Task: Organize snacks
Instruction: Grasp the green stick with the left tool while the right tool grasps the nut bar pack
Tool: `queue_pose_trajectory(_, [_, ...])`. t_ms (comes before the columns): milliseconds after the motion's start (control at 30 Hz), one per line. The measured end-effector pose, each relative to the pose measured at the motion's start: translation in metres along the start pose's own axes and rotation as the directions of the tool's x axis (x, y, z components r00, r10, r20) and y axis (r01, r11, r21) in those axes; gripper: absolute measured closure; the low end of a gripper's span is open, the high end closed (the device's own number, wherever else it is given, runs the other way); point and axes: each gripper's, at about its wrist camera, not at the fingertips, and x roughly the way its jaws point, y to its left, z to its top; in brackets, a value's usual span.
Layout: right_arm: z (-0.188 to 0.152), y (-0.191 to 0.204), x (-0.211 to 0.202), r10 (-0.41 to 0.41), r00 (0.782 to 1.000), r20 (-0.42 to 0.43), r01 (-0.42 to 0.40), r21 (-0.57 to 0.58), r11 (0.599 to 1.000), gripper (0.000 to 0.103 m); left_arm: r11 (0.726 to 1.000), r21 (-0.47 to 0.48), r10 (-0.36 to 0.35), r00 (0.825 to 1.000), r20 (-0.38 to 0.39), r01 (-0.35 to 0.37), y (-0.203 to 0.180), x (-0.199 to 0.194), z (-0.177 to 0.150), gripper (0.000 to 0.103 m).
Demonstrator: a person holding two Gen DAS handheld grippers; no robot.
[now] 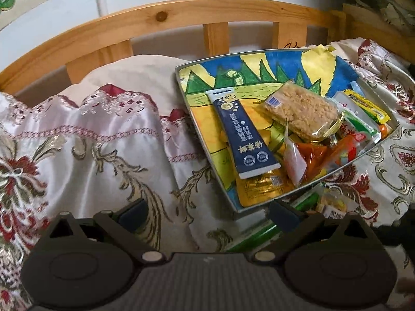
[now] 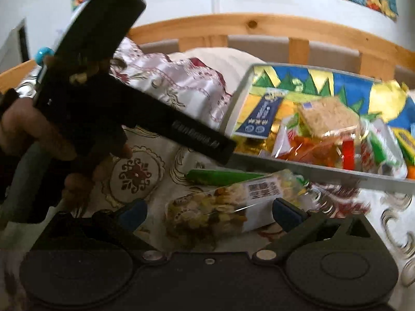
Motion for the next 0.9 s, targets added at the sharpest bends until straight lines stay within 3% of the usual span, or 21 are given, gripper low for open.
queue_pose_trajectory(133, [-0.002,0.01,0.012,-0.137,0.99,-0.019,0.136,-0.035,0.99,0.001,0.998,-0.017,-0.054,0.999,-0.01,0.053,0.001,0.006,0.0,0.001])
queue_pose_trajectory(333, [-0.009,-0.026,0.0,-0.194,0.981,-0.015,0.195,0.017,0.981,0.001,0.99,0.089,-0.104,0.994,-0.024,0.106,-0.013,0.011,-0.004,0.001])
queue_pose_trajectory(533, [-0.02,-0.067,-0.022,-0.229,0.973,-0.043,0.228,-0.016,0.973,0.001,0.964,0.213,-0.147,0.987,-0.063,0.157,-0.031,0.017,-0.005,0.001])
queue_pose_trajectory(733, [-0.02,-0.09,-0.037,-0.174,0.983,-0.052,0.176,0.034,0.984,0.001,0.948,0.249,-0.171,0.976,-0.135,0.2,-0.043,0.023,-0.008,0.007])
queue_pose_trajectory(900, [-0.013,-0.099,-0.039,-0.134,0.991,-0.028,0.136,0.101,0.986,0.001,0.959,0.176,-0.197,0.967,-0.159,0.224,-0.039,0.026,-0.014,0.01])
